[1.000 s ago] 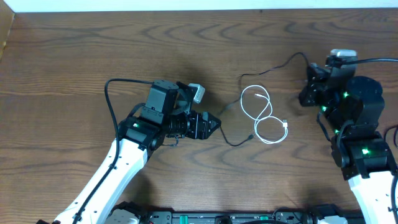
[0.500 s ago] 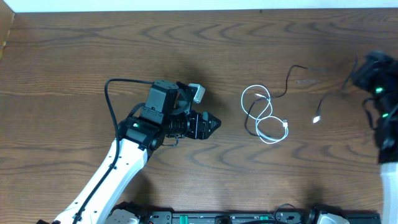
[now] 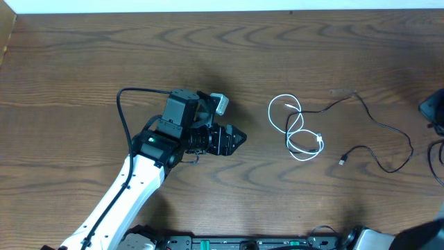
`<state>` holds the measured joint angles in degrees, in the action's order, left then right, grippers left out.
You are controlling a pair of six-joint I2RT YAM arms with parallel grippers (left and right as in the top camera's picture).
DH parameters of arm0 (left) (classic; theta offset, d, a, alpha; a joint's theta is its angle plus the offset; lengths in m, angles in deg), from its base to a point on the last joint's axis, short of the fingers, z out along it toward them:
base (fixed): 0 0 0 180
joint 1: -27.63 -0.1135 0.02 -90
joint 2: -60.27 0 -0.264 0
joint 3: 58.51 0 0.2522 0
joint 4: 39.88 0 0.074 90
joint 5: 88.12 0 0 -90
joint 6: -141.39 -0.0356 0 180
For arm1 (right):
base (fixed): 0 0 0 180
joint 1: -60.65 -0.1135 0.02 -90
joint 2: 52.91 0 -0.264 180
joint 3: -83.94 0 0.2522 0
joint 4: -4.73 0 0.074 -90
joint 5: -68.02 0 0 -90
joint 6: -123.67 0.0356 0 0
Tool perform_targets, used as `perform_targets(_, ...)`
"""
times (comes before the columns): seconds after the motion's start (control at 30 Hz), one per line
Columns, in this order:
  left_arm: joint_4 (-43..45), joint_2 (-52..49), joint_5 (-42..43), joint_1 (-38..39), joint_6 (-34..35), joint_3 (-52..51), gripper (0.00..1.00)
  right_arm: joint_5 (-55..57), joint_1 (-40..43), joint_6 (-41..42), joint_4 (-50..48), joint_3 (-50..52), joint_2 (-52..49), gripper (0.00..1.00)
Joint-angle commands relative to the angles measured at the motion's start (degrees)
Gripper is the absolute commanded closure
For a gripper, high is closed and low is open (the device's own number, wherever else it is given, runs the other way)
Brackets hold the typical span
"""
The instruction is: Untangle cables
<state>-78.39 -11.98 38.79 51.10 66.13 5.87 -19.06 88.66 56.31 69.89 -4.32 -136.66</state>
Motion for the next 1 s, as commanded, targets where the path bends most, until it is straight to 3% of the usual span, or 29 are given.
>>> perform_targets(0.0, -0.1, -0.4, -0.5, 0.1, -0.8, 1.0, 0.30, -17.4, -1.9, -7.6, 0.0, -0.6, -3.0, 0.75)
perform_targets(0.1, -0.1, -0.4, -0.5, 0.1, -0.8, 1.0, 0.30, -23.9, -4.5, -10.1, 1.0, -0.6, -5.0, 0.68)
perform_targets(0.37, -0.1, -0.4, -0.5, 0.1, -0.8, 1.0, 0.30, -23.8, -18.1, -13.1, 3.3, -0.4, -8.1, 0.61)
perform_targets(0.7, -1.0, -0.4, -0.5, 0.1, -0.8, 0.9, 0.30, -17.8, -35.5, -13.0, 1.5, -0.4, -17.1, 0.64)
perform_targets(0.97, -1.2, -0.4, -0.5, 0.1, -0.8, 0.9, 0.30, -17.9, -42.8, -12.4, 0.9, -0.4, -24.8, 0.69)
